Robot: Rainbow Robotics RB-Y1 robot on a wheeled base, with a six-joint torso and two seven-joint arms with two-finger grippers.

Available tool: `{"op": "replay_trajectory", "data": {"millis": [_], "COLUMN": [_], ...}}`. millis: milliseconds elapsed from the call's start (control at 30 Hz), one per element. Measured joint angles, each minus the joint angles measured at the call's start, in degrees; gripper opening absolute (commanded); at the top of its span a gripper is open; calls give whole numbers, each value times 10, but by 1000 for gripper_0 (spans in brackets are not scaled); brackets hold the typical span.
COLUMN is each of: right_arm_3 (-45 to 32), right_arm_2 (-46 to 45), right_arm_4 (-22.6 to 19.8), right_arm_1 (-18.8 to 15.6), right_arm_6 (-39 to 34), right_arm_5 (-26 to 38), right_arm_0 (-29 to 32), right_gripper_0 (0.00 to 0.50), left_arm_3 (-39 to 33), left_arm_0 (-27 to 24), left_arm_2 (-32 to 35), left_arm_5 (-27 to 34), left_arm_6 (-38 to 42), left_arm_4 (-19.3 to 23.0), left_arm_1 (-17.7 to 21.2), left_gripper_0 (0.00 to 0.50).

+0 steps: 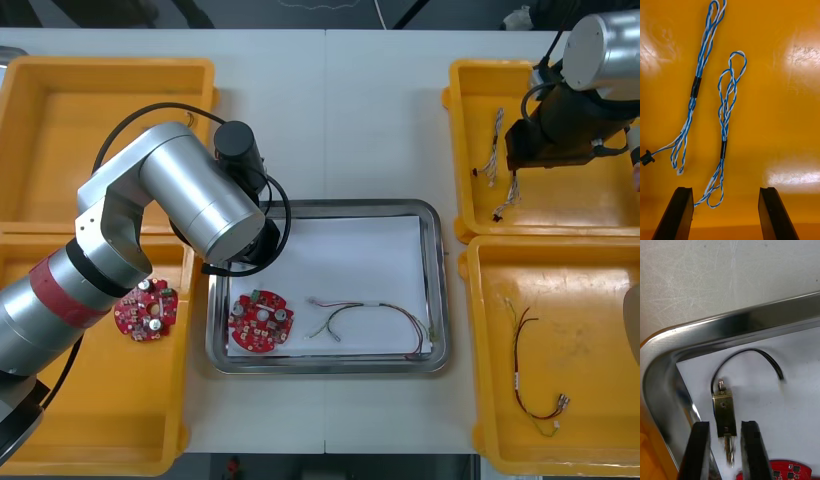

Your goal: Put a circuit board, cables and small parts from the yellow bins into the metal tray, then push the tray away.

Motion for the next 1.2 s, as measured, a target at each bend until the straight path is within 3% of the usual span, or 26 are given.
{"op": "replay_trajectory", "data": {"millis": [433, 767, 800, 833, 867, 900, 933, 1000, 1200], "right_arm_3": [79, 107, 107, 107, 107, 107, 107, 107, 107], "right_arm_2": [0, 3, 5, 8, 12, 17, 21, 26, 28], "right_arm_4": [0, 2, 2, 2, 2, 2, 2, 2, 2], "right_arm_1": [13, 14, 14, 14, 14, 14, 14, 14, 14], "right_arm_6": [-1, -3, -5, -7, -9, -10, -14, -23, -25], "right_arm_5": [-73, -104, -104, -105, -105, -105, -105, -104, -100], "right_arm_0": [0, -2, -3, -3, -4, -4, -5, -6, -7], "right_gripper_0": [500, 500, 481, 345, 257, 132, 51, 0, 0], "left_arm_3": [-14, -100, -110, -119, -126, -133, -138, -145, -148], "left_arm_0": [0, 0, 0, 0, 0, 0, 0, 0, -1], "left_arm_2": [0, 21, 27, 34, 42, 51, 62, 85, 171], "left_arm_5": [5, 74, 83, 91, 98, 105, 111, 126, 158], "left_arm_6": [49, 66, 66, 67, 67, 67, 67, 68, 75], "left_arm_4": [1, 23, 23, 23, 24, 25, 27, 30, 42], "left_arm_1": [0, 0, 0, 0, 0, 0, 0, 0, 3], "left_gripper_0": [500, 500, 500, 500, 500, 500, 500, 500, 500]}}
